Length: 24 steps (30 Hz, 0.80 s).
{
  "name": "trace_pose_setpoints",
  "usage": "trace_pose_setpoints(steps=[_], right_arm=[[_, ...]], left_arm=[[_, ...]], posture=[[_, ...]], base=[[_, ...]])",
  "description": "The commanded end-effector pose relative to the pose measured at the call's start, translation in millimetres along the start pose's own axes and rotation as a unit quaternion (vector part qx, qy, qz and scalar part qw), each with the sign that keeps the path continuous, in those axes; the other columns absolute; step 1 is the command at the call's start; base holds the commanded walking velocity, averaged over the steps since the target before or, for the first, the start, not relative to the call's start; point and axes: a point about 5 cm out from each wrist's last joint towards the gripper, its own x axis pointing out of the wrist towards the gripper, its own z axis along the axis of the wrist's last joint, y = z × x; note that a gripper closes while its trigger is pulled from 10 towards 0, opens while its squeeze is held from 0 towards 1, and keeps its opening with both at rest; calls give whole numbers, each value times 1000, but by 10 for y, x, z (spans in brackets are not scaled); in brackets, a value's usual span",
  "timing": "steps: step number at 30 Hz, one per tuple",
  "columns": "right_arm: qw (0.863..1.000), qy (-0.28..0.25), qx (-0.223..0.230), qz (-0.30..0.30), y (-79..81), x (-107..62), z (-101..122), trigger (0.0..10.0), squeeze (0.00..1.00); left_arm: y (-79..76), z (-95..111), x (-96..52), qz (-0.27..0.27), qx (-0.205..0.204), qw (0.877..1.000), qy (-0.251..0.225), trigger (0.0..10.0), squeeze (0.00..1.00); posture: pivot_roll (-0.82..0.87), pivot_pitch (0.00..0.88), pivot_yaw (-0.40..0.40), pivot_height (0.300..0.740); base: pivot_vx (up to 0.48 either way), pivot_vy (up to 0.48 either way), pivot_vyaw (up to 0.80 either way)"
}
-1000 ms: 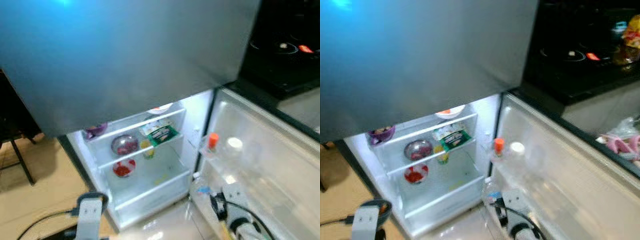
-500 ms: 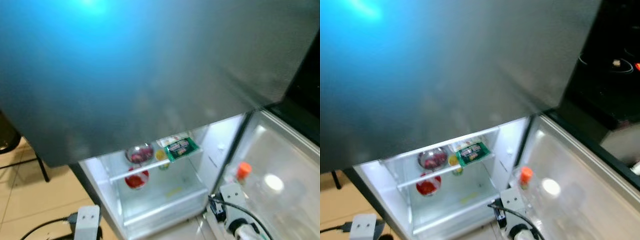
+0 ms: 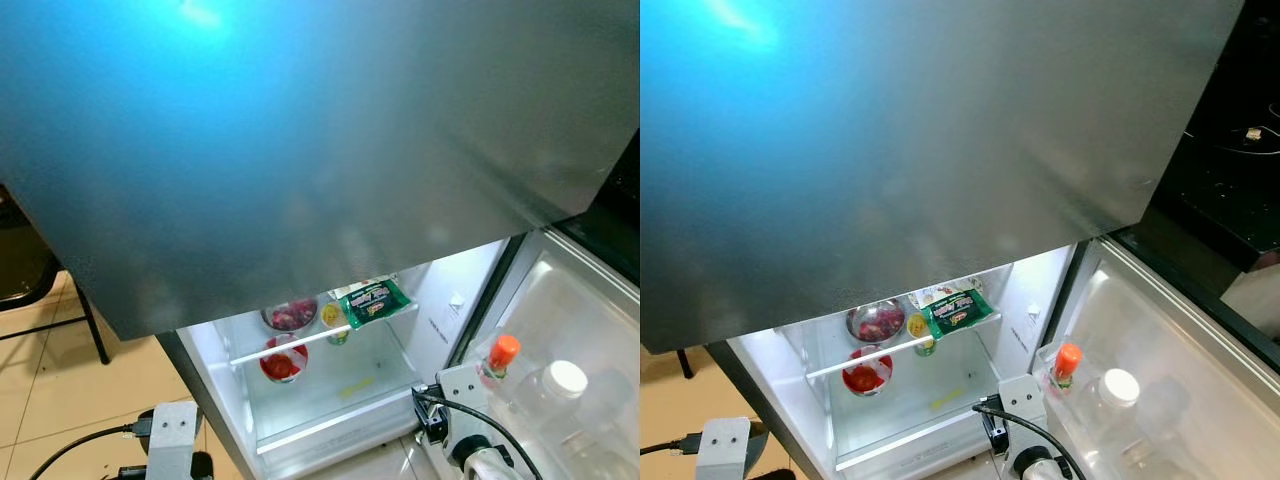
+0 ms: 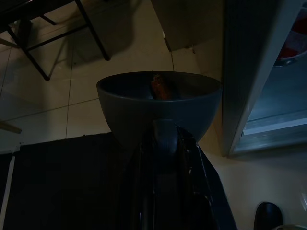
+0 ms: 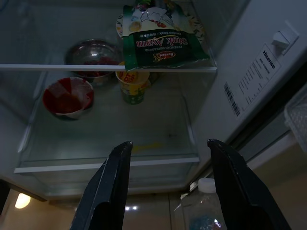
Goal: Restocking fridge
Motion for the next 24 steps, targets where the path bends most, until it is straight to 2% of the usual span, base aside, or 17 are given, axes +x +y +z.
trace_pose_setpoints(steps=[1, 9, 24], right_arm=[[1000, 9, 6, 4, 16, -31, -50, 10000, 0], [1000, 7, 1, 12, 34, -23, -38, 10000, 0], [1000, 13, -2, 2, 3, -31, -59, 10000, 0]], left_arm=[[-17, 3, -17, -11, 7, 1000, -10, 10000, 0], [-6, 1, -26, -4, 11, 1000, -12, 10000, 0], [-10, -3, -22, -7, 15, 1000, -11, 10000, 0]], posture=[[-77, 107, 13, 740], [-74, 103, 11, 740], [-76, 107, 14, 740]], base=[[0, 0, 0], [0, 0, 65], [0, 0, 800]])
